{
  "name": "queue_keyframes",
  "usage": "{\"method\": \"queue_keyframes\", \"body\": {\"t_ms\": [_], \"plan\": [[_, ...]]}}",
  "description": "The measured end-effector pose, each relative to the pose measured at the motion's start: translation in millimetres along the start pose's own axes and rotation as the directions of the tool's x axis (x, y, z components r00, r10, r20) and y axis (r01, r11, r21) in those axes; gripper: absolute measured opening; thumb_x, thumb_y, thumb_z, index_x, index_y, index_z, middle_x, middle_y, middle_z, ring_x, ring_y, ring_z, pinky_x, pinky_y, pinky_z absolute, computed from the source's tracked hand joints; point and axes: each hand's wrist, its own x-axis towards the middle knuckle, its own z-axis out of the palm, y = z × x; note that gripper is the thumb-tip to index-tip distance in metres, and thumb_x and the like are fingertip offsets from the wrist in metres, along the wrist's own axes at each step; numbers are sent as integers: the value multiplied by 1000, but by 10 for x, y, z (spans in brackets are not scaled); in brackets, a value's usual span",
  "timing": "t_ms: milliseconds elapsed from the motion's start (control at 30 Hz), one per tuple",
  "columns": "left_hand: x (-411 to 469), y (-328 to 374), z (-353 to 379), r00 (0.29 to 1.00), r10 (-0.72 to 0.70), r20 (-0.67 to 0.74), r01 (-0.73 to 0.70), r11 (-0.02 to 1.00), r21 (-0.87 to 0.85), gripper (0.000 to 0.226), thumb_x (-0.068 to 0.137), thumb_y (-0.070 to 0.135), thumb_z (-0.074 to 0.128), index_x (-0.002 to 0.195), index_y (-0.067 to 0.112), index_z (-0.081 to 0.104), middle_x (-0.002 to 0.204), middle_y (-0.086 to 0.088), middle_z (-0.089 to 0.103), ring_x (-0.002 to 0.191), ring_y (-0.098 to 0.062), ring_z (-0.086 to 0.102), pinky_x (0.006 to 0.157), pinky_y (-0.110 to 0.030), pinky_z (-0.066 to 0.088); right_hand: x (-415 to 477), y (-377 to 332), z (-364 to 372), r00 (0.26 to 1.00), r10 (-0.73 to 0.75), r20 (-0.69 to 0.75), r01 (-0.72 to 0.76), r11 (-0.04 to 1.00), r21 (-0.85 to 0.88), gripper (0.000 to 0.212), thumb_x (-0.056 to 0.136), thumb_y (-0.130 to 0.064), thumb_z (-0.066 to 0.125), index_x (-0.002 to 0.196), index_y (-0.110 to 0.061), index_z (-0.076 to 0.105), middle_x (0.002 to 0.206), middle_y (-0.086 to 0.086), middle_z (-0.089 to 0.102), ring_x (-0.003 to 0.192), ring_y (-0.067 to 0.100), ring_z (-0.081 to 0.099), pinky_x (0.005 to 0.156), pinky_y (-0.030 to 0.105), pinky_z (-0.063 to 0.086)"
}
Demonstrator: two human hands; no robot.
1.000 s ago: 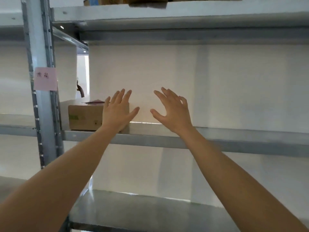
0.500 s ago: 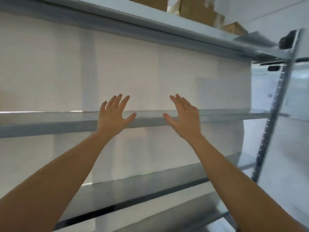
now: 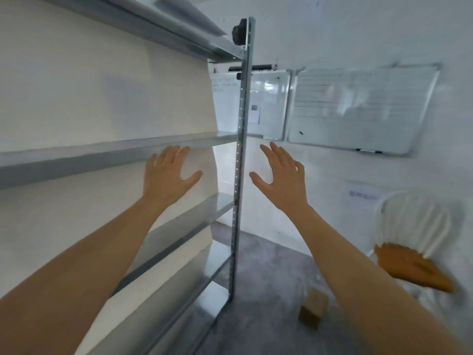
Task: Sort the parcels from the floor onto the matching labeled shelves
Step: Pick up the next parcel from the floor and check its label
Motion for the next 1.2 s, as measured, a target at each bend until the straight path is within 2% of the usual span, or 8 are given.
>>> {"method": "queue_keyframes", "body": {"t_ms": [133, 267, 400, 533, 667, 933, 1200], "plan": [[444, 524, 643, 996, 91, 25, -88, 989, -116, 65, 87, 50, 50, 141, 17, 37, 149, -8, 37, 138, -27, 31, 112, -49, 21, 41, 748, -67, 994, 112, 1, -111, 985, -128, 66, 89, -53, 48, 147, -30, 27, 159, -4, 21, 147, 16, 17, 115, 43, 13], [943, 1014, 1335, 982, 184, 47, -171, 963, -207, 65, 88, 51, 47, 143, 19, 34, 153, -6, 32, 142, -22, 24, 115, -44, 12, 179, 1425, -78, 981, 194, -22, -193, 953, -232, 69, 88, -55, 48, 148, -30, 26, 159, -4, 21, 147, 17, 16, 116, 43, 11], [1528, 1487, 1989, 960, 276, 56, -244, 915, -323, 65, 88, 51, 48, 143, 20, 33, 154, -6, 29, 143, -20, 21, 115, -43, 11, 384, 2065, -24, 960, 273, -59, -277, 904, -326, 70, 88, -55, 48, 148, -30, 25, 159, -3, 24, 147, 17, 18, 116, 44, 12], [2017, 1977, 2641, 934, 354, 52, -302, 859, -413, 66, 88, 51, 47, 143, 19, 33, 154, -6, 29, 143, -20, 21, 116, -44, 11, 515, 2651, 115, 925, 361, -114, -376, 840, -391, 69, 87, -56, 48, 148, -30, 26, 158, -3, 26, 146, 18, 19, 115, 45, 13], [2185, 2441, 3288, 913, 400, 80, -311, 808, -500, 65, 87, 52, 48, 142, 20, 34, 154, -6, 30, 143, -20, 21, 116, -45, 13, 444, 3174, 327, 889, 447, -103, -447, 793, -415, 69, 87, -55, 48, 148, -31, 25, 158, -4, 24, 147, 17, 17, 115, 44, 9], [2266, 3179, 4578, 828, 522, 207, -356, 772, -526, 66, 87, 56, 43, 144, 25, 30, 156, -5, 25, 144, -21, 18, 116, -45, 11, 326, 4260, 768, 822, 565, -69, -524, 703, -480, 72, 82, -60, 42, 147, -32, 27, 156, -2, 30, 146, 20, 22, 114, 47, 15], [2260, 3849, 5963, 806, 506, 308, -306, 801, -515, 66, 87, 53, 47, 143, 22, 33, 154, -6, 28, 143, -22, 22, 115, -45, 14, 182, 5643, 1305, 788, 616, 11, -548, 708, -446, 69, 85, -57, 49, 147, -32, 29, 156, -1, 30, 145, 20, 23, 113, 44, 15]]}}
